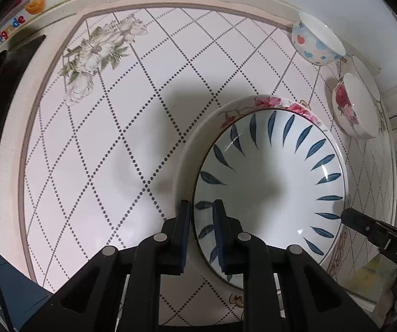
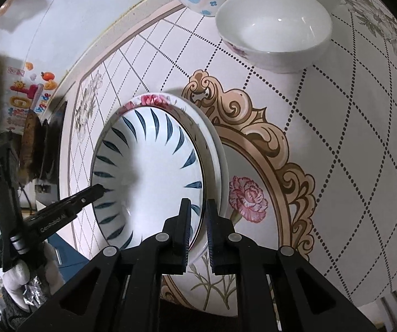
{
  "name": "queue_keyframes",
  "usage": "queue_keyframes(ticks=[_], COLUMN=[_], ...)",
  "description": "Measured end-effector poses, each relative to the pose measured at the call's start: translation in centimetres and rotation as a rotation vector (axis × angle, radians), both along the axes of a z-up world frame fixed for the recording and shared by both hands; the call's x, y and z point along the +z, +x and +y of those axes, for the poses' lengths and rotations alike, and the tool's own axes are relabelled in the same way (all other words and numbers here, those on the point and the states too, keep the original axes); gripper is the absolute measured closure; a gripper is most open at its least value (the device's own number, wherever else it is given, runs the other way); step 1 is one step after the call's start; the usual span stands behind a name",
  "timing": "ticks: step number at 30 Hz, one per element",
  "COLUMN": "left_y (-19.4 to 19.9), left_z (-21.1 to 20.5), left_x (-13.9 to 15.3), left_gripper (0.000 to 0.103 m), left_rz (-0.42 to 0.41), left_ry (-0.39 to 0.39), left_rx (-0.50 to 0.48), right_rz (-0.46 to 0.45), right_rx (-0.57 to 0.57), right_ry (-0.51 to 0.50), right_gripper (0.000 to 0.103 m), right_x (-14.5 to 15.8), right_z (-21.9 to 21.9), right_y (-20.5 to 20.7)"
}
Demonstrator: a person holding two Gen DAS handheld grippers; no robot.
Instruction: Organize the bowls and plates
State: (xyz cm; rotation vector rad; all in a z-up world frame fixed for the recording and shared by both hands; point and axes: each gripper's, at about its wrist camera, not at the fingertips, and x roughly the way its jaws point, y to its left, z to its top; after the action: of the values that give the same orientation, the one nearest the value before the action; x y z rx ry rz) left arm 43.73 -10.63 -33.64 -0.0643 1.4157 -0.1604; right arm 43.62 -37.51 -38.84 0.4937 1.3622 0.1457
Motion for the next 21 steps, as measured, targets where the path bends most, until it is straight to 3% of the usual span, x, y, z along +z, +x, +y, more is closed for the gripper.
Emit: queue_keyframes(ticks=[7, 12, 14, 19, 21], left_y=[-2.0, -3.8, -4.6, -7.0, -7.9], left_z=[0.6, 0.9, 1.2, 2.0, 2.3], left_x=[4.0, 7.3, 8.7, 12.2, 13.2], left_gripper=[0.088, 0.087, 0.087, 0.086, 0.079], left_rz=[-0.088, -0.150, -0.173, -0.219, -0.237], left_ry=[0.018, 0.013, 0.004, -0.027, -0.049], left_rx=[-0.005, -0.018, -0.024, -0.040, -0.040], right_rz=[-0.025, -0.081, -0.109, -0.183, -0.207], right_rx=[0.049, 0.077, 0.084, 0.097, 0.101], right_ry=[-0.070, -0.100, -0.124, -0.164, -0.176], right_gripper=[0.090, 0.088, 0.068, 0.056, 0.048], right_x=[2.0, 5.9, 7.7, 12.4, 14.3], right_z=[1.5, 3.1, 3.9, 5.6, 6.3], right_y=[-0.7, -2.7, -3.5, -6.1, -7.2])
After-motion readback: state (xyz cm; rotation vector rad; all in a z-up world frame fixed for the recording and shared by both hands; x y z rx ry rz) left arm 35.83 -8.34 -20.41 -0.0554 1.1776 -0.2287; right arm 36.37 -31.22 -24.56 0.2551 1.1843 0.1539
